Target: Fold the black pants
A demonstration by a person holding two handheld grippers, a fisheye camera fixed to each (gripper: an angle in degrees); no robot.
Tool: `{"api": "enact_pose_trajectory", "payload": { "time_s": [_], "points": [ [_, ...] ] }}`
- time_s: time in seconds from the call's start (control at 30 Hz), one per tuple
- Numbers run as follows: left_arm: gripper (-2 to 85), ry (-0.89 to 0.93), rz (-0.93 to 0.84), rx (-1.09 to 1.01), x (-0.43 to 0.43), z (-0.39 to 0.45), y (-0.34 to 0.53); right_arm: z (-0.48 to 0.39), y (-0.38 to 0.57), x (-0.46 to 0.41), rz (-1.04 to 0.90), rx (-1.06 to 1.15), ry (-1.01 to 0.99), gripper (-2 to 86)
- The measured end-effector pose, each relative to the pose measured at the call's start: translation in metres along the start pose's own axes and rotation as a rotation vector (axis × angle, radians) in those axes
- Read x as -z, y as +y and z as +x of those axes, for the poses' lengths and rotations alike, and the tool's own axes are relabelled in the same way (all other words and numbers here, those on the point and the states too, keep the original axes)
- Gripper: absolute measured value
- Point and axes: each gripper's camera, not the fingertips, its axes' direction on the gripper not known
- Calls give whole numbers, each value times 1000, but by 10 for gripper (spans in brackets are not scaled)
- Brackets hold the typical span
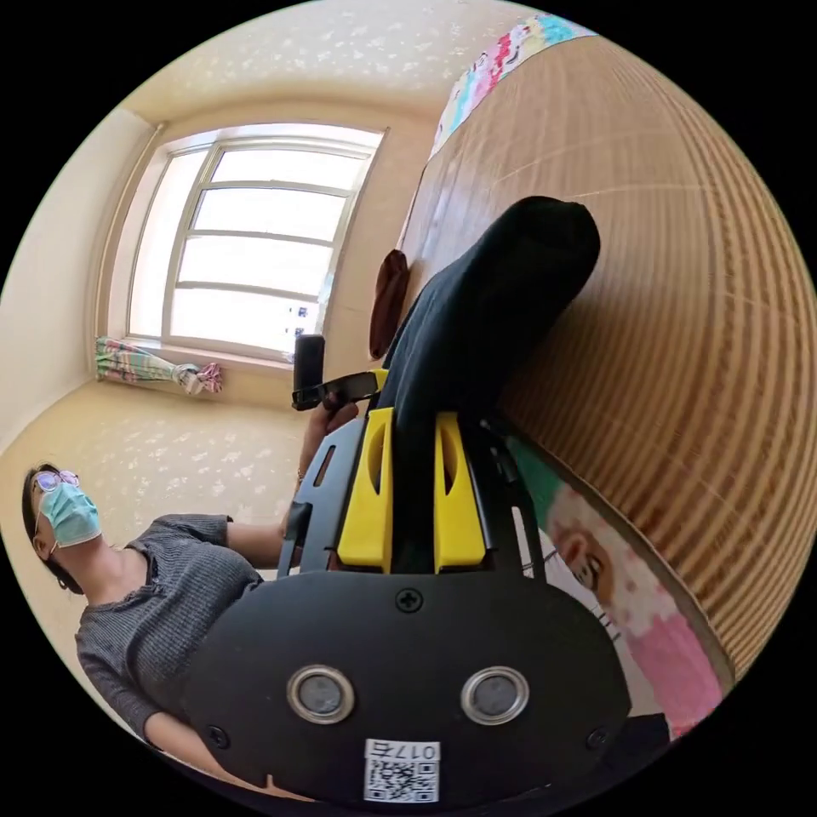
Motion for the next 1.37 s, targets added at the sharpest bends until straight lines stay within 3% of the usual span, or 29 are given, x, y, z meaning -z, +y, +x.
{"api": "enact_pose_trajectory", "payload": {
  "time_s": [0.2, 0.3, 0.37, 0.5, 0.6, 0.67, 0.77, 0.83, 0.97, 1.03, 1.1, 1.3, 1.37],
  "points": [
    [75, -237, 198, -2, 228, -54, -18, -95, -132, -124, -69, 149, -54, 70],
    [86, -410, 288, 27, 332, -81, -39, -131, -193, -183, 7, 75, -12, 71],
    [106, -482, 368, 159, 394, -131, -55, -139, -220, -216, 34, 44, 44, 67],
    [128, -468, 534, 383, 410, -220, -34, -121, -222, -262, -57, 79, 188, 24],
    [103, -408, 349, 377, 323, -283, -23, -91, -173, -260, -181, 198, 203, 13],
    [84, -487, 573, 290, 293, -275, 27, -65, -137, -241, -268, 248, 144, 10],
    [69, -475, 714, 367, 285, -258, 74, -17, -75, -172, -313, 206, -63, 8],
    [68, -420, 790, 353, 281, -236, 102, 8, -35, -114, -233, 137, -156, 7],
    [77, -119, 900, 8, 235, -151, 173, 36, 54, 46, 129, -4, -170, 9],
    [70, -100, 825, -79, 197, -115, 194, 14, 91, 113, 286, 11, 38, 12],
    [45, -84, 732, -144, 150, -87, 213, -27, 141, 186, 504, 19, 369, 20],
    [-3, 228, 423, -207, 4, -34, 239, -120, 256, 274, 1137, -122, 990, 49],
    [-3, 267, 324, -298, -33, 2, 241, -134, 277, 285, 1217, -128, 1108, 70]
  ]
}}
